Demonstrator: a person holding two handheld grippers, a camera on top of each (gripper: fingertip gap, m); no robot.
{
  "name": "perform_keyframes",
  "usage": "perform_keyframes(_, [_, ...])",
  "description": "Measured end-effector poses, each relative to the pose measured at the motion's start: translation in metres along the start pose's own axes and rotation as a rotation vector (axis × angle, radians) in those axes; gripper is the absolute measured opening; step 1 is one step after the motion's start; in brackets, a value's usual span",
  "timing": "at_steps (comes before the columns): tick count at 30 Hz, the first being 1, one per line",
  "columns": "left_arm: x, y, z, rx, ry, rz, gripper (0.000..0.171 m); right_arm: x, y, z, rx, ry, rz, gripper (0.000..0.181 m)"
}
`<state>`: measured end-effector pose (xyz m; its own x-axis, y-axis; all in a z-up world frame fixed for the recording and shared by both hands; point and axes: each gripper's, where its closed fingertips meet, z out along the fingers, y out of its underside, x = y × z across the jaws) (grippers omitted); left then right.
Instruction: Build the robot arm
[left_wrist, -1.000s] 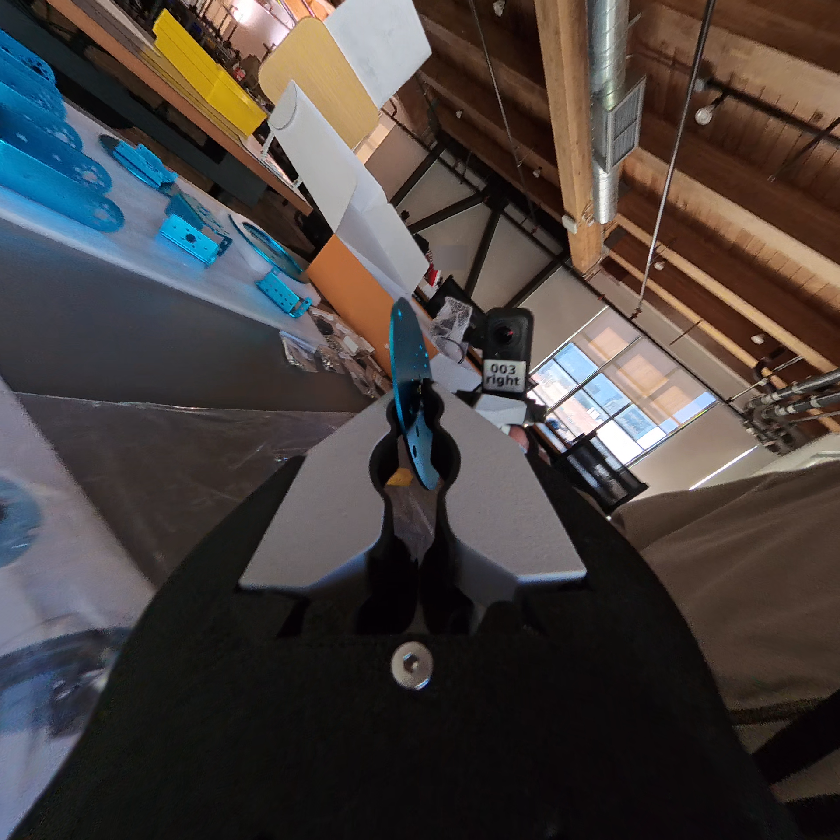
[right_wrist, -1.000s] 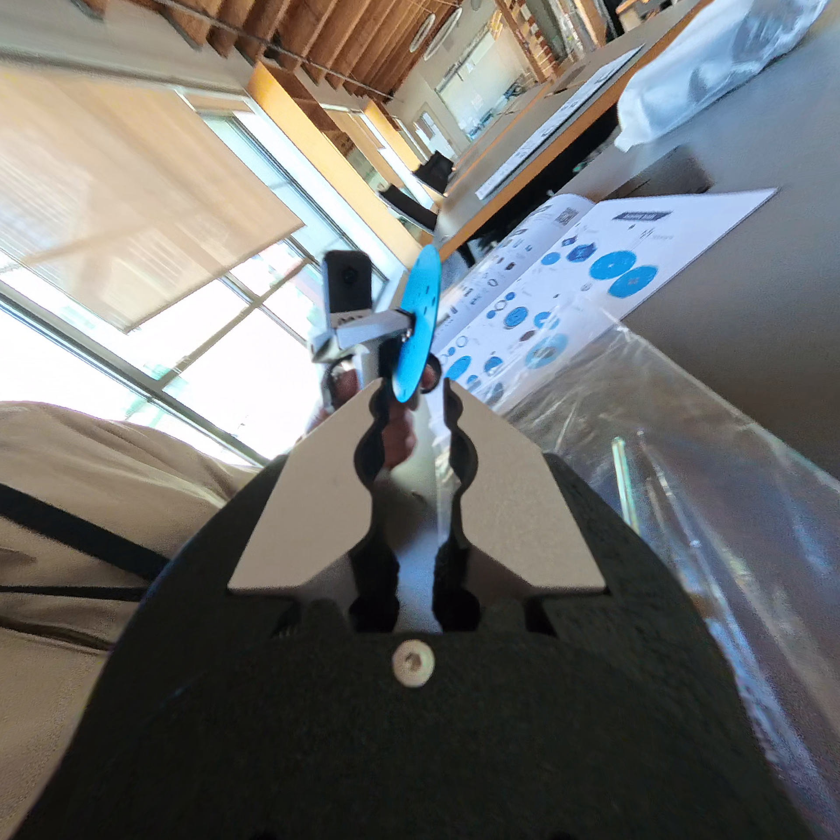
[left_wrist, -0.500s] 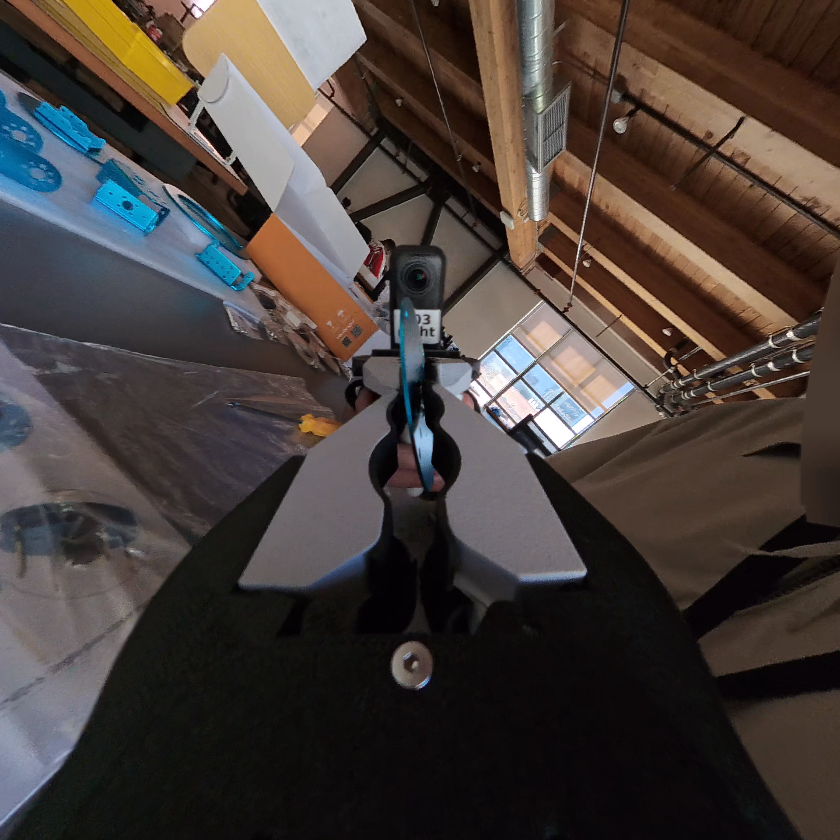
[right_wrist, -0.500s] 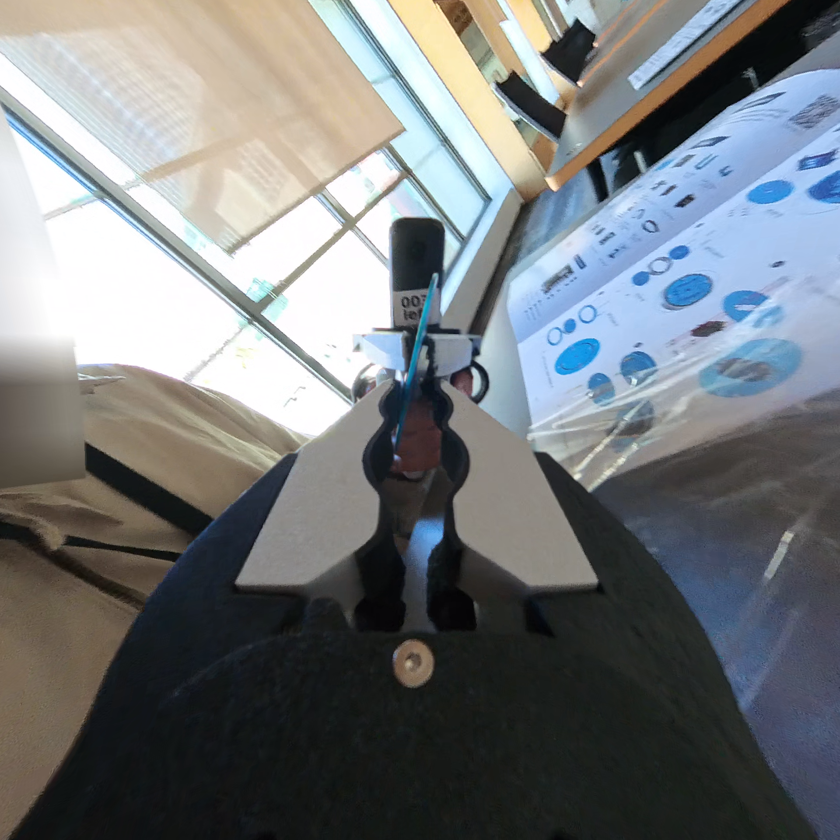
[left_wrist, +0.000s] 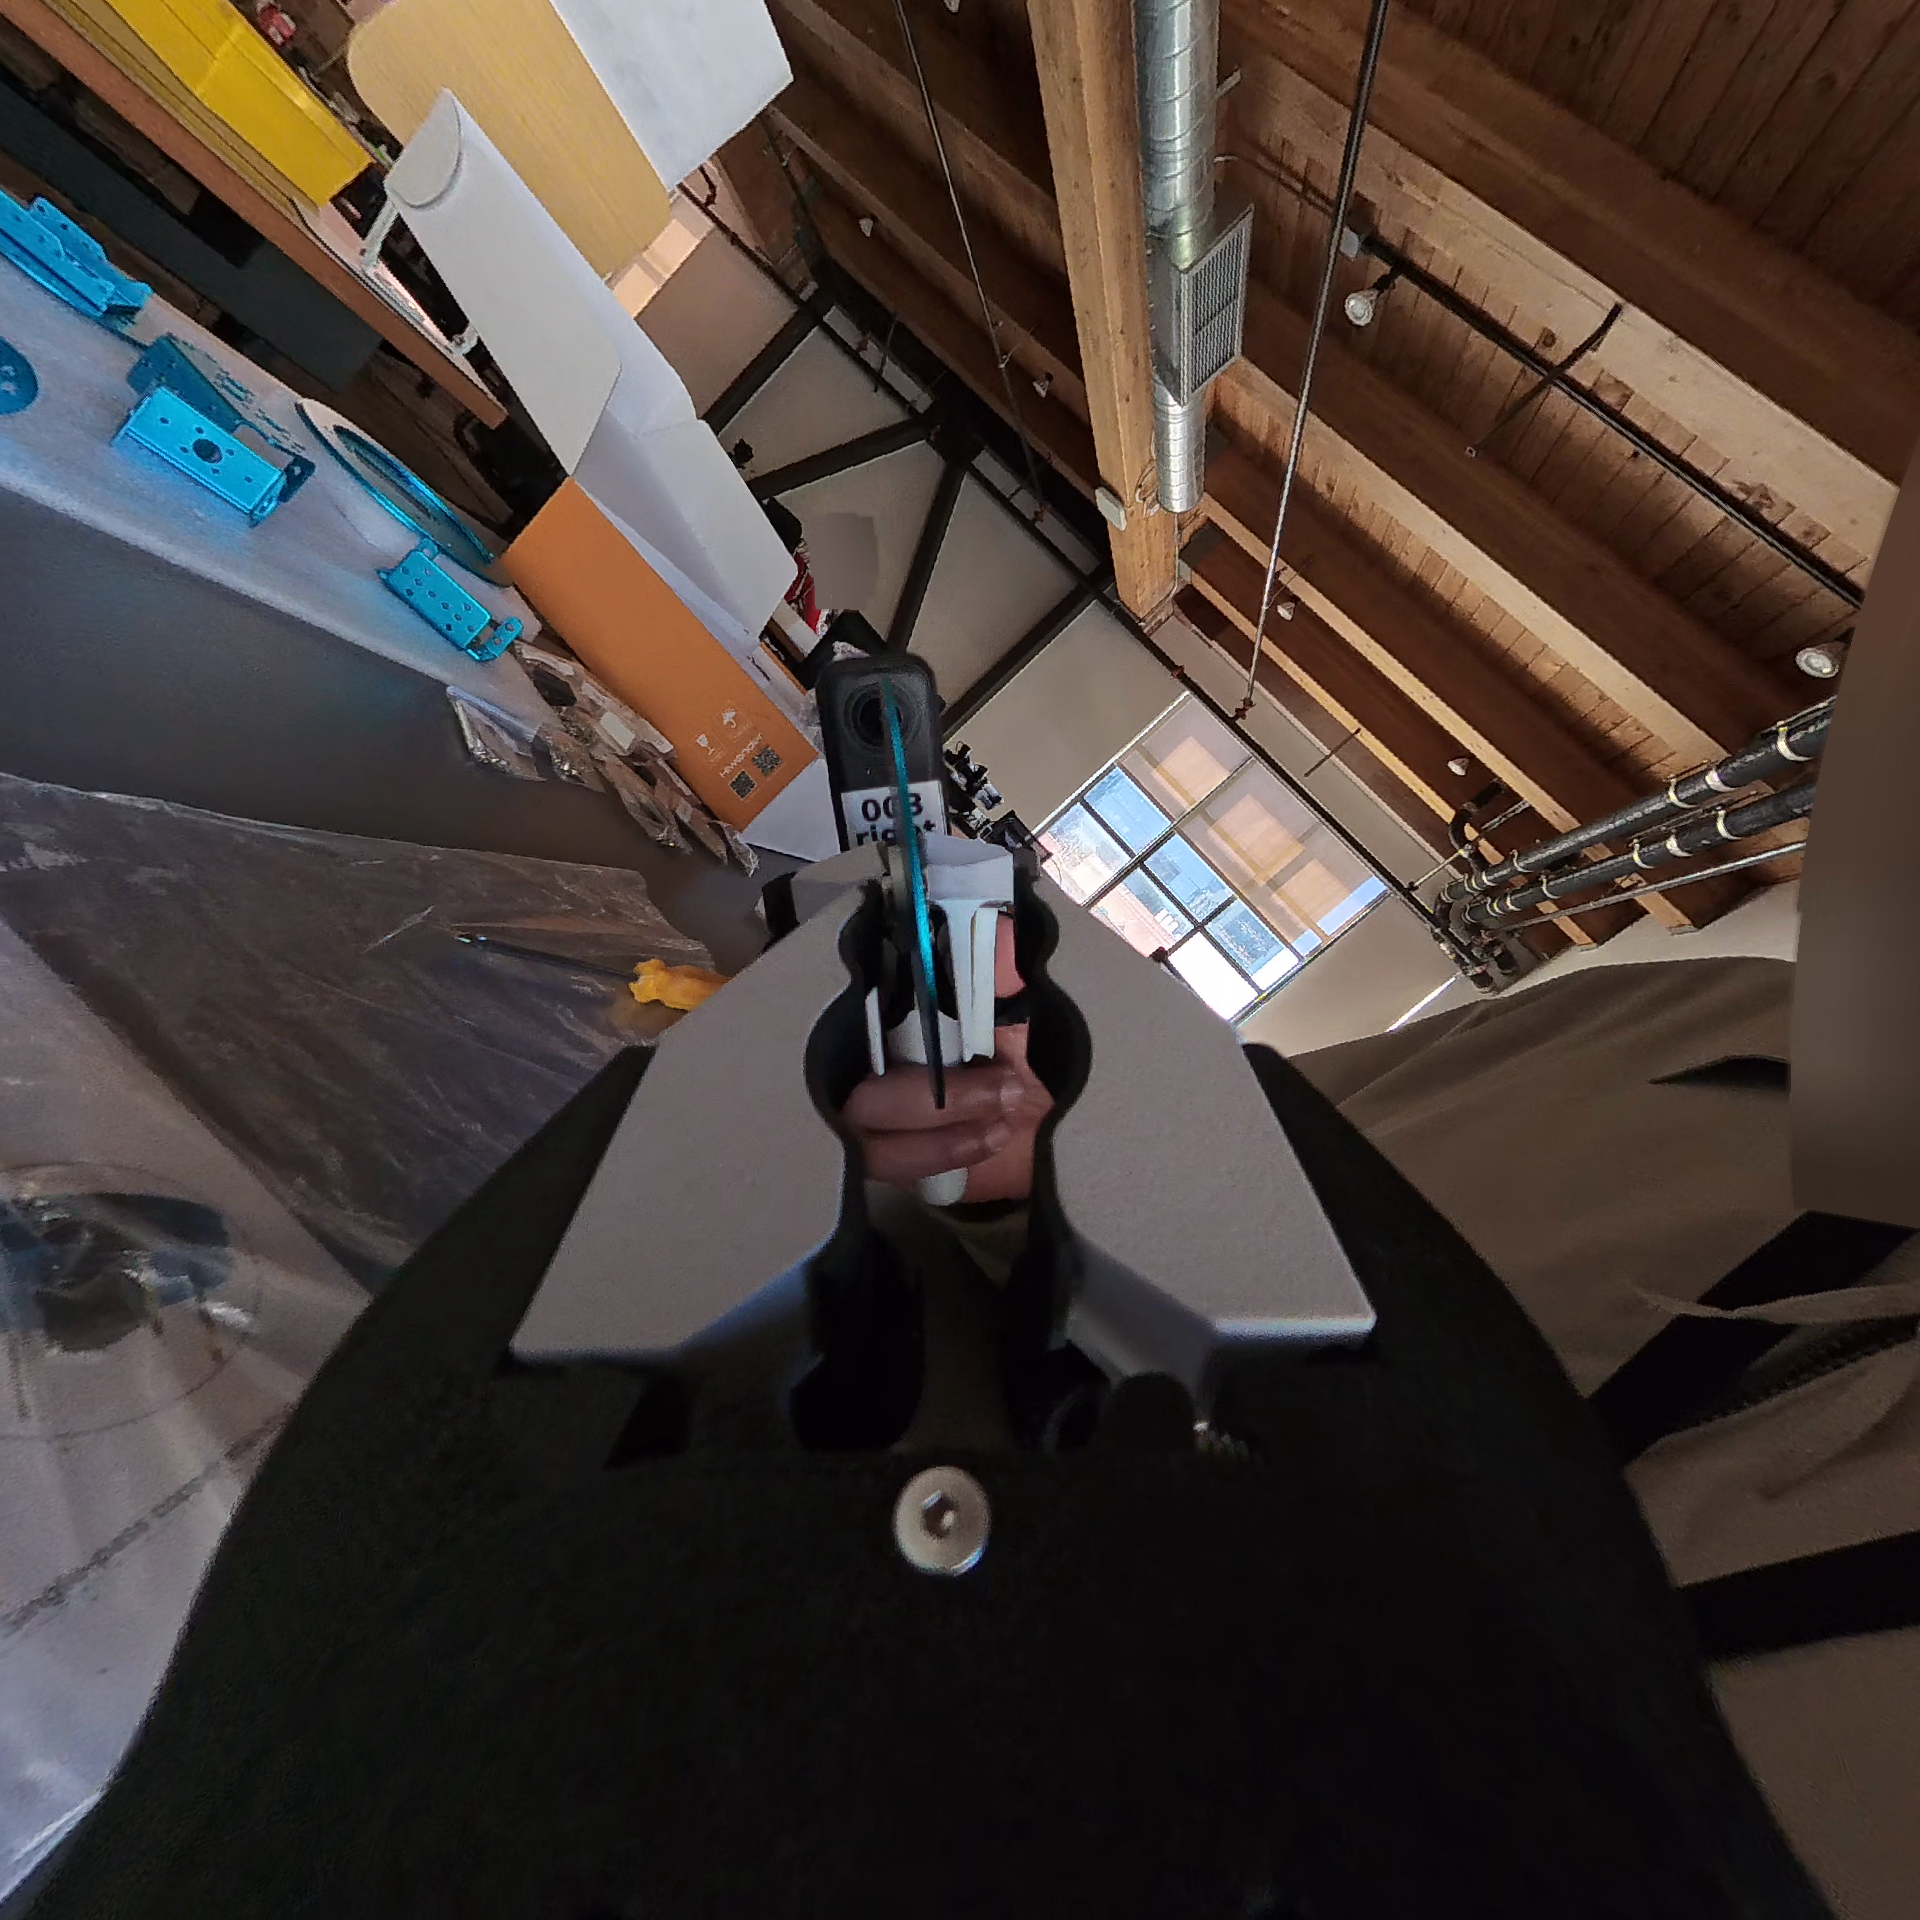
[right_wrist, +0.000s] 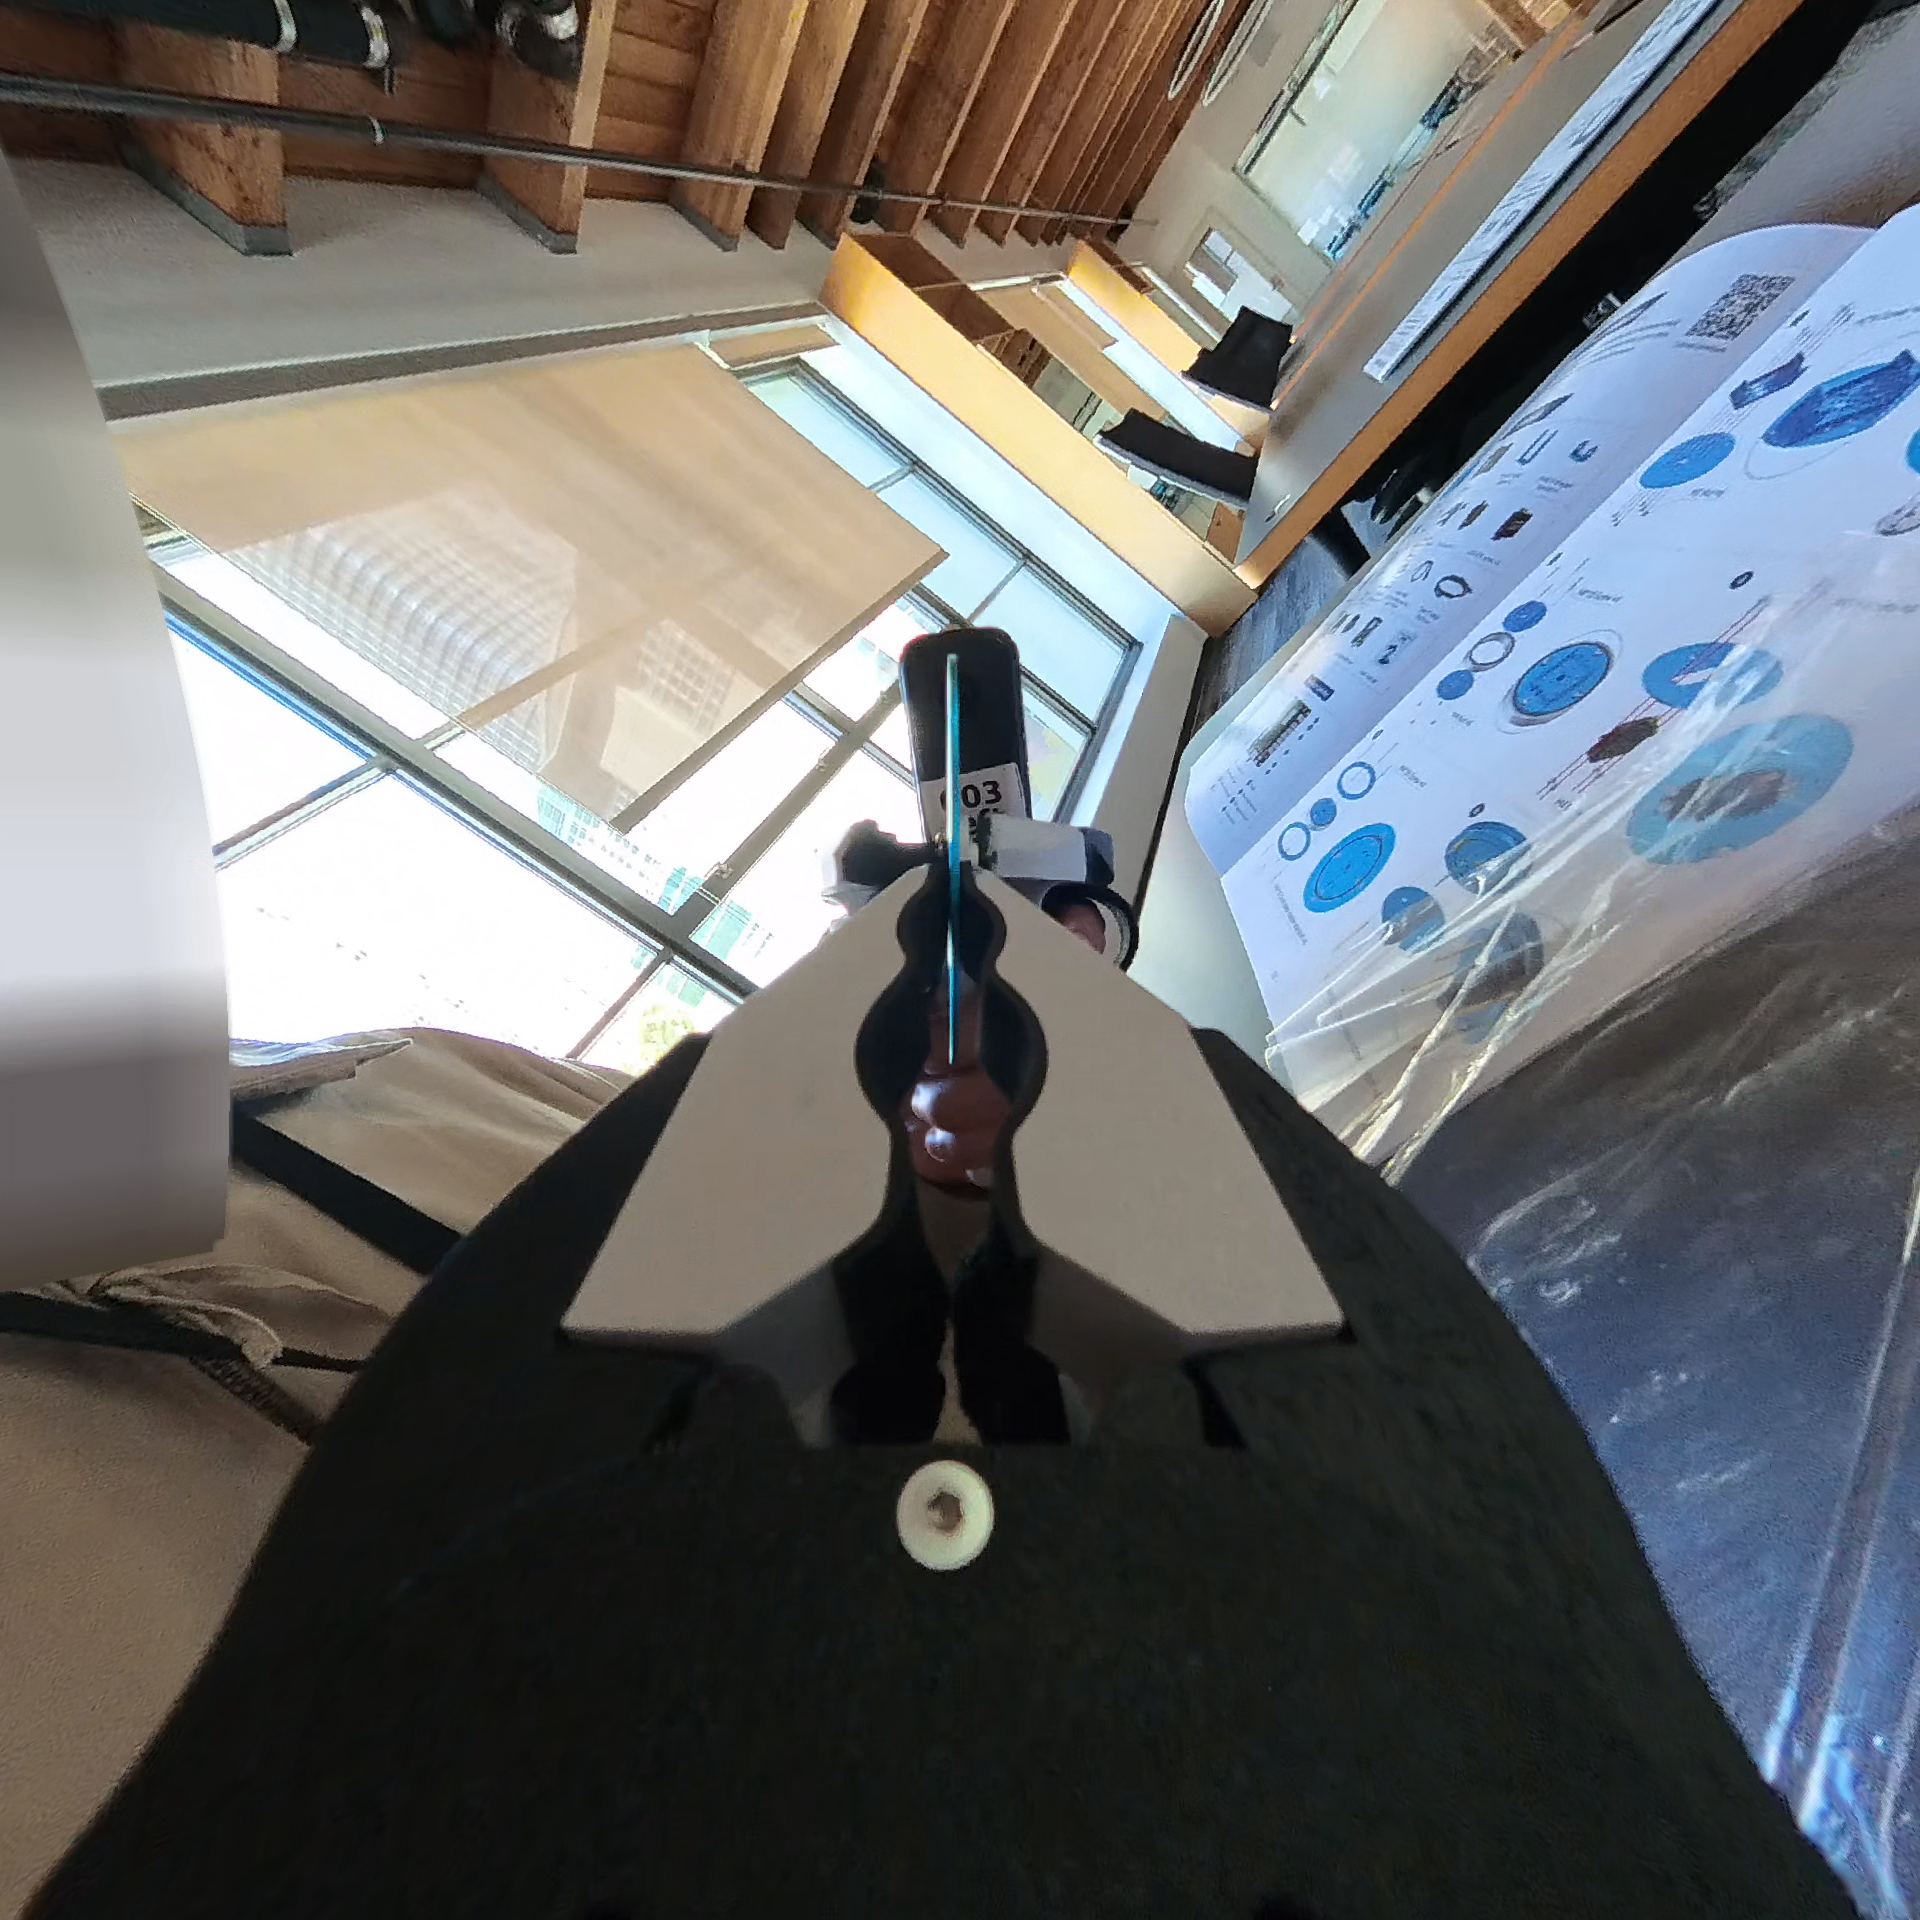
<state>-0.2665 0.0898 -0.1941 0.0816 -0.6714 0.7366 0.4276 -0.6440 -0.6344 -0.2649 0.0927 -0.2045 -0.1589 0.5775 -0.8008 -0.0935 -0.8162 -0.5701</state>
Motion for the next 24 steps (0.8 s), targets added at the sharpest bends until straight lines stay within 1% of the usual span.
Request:
perform_keyframes(4, [-0.002,-0.006,-0.004,0.043,-0.009,0.005,0.024,-0.005,-0.001,-0.003,0.017,-0.035,0.028,0.0])
perform_keyframes(7, [-0.004,-0.008,-0.007,0.063,-0.015,-0.007,0.024,-0.004,-0.002,-0.006,0.025,-0.025,0.031,0.0])
perform_keyframes(14, [-0.007,0.004,0.0,0.04,-0.038,-0.016,0.018,-0.005,-0.003,-0.009,0.037,-0.015,0.013,0.0])
perform_keyframes(19, [-0.007,0.006,0.003,0.064,-0.031,-0.027,0.008,-0.003,-0.001,-0.01,0.031,-0.005,0.014,0.0])
perform_keyframes(24, [-0.008,0.006,0.003,0.082,-0.045,-0.018,0.007,-0.001,-0.001,-0.01,0.032,-0.006,0.025,0.0])
